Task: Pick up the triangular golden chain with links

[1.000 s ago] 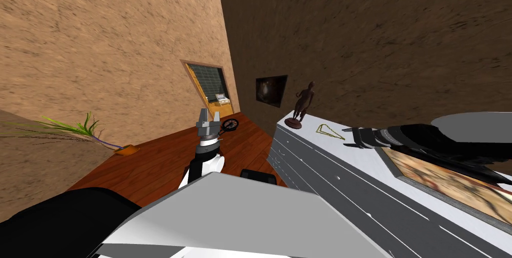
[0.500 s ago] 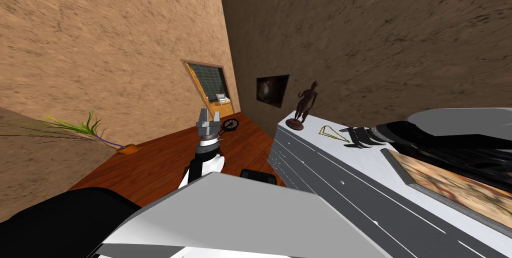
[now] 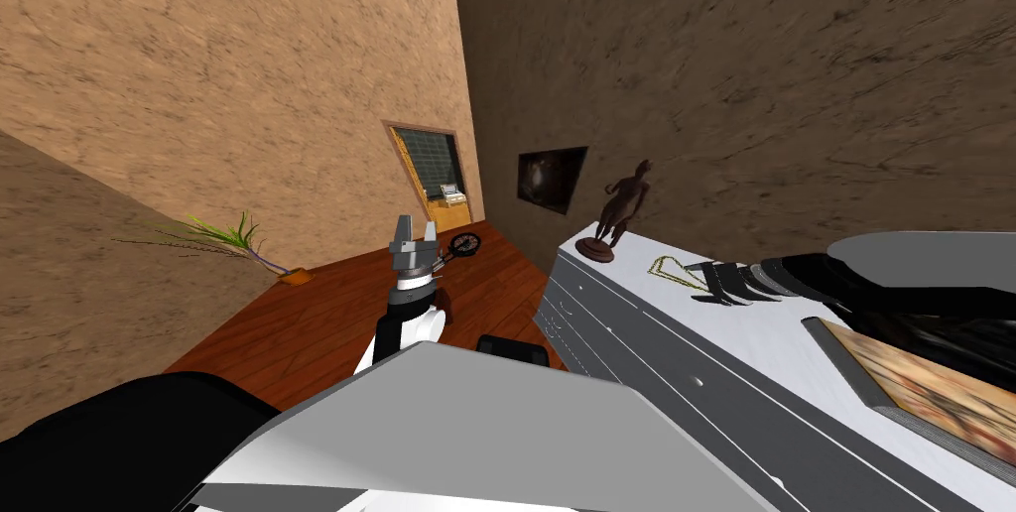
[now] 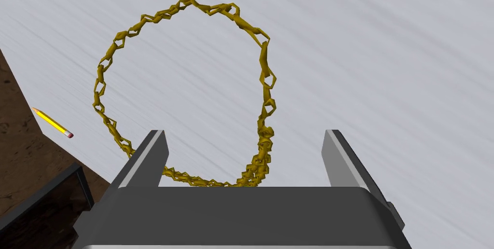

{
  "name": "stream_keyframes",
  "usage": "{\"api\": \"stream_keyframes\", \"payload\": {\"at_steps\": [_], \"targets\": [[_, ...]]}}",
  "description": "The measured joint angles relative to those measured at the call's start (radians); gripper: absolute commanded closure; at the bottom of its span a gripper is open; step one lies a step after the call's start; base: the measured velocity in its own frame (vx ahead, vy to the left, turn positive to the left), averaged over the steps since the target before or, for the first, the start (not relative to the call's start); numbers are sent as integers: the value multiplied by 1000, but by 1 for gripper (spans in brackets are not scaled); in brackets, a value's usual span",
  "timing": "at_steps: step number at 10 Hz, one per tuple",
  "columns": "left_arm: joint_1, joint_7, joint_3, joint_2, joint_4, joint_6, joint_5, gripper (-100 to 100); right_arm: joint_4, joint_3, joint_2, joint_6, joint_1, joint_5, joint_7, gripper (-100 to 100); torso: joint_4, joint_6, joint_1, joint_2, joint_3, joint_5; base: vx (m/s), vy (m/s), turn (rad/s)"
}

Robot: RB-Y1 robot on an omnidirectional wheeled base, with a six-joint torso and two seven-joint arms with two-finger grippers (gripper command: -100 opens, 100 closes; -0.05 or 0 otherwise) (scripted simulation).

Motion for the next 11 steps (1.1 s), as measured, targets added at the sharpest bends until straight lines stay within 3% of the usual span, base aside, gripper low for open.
{"api": "stream_keyframes", "payload": {"at_steps": [1, 5, 6, 7, 10, 11], "targets": [[0, 0, 0, 0, 0, 0, 0, 0, 2, -1, 0, 2, 4, -3, 5, 100, 0, 1, 1, -1, 0, 0, 0, 0, 0], [0, 0, 0, 0, 0, 0, 0, 0, 2, -1, 0, 1, 3, -3, 4, 100, -1, 0, 1, -2, -1, 0, 0, 0, 0], [0, 0, 0, 0, 0, 0, 0, 0, 2, -1, 0, 1, 3, -3, 4, 0, -1, 0, 1, -2, -1, 0, 0, 0, 0], [0, 0, 0, 0, 0, 0, 0, 0, 2, -1, 0, 1, 3, -3, 4, 100, -1, 0, 1, -2, -1, 0, 23, 8, -170], [0, 0, 0, 0, 0, 0, 0, 0, 0, -7, -20, -34, -42, 22, -4, 100, 0, 2, 2, -3, -1, 1, 30, 14, -196], [0, 0, 0, 0, 0, 0, 0, 0, 2, -7, -21, -40, -43, 22, -4, 0, -1, 0, 2, -2, -1, 1, 0, 0, 0]]}}
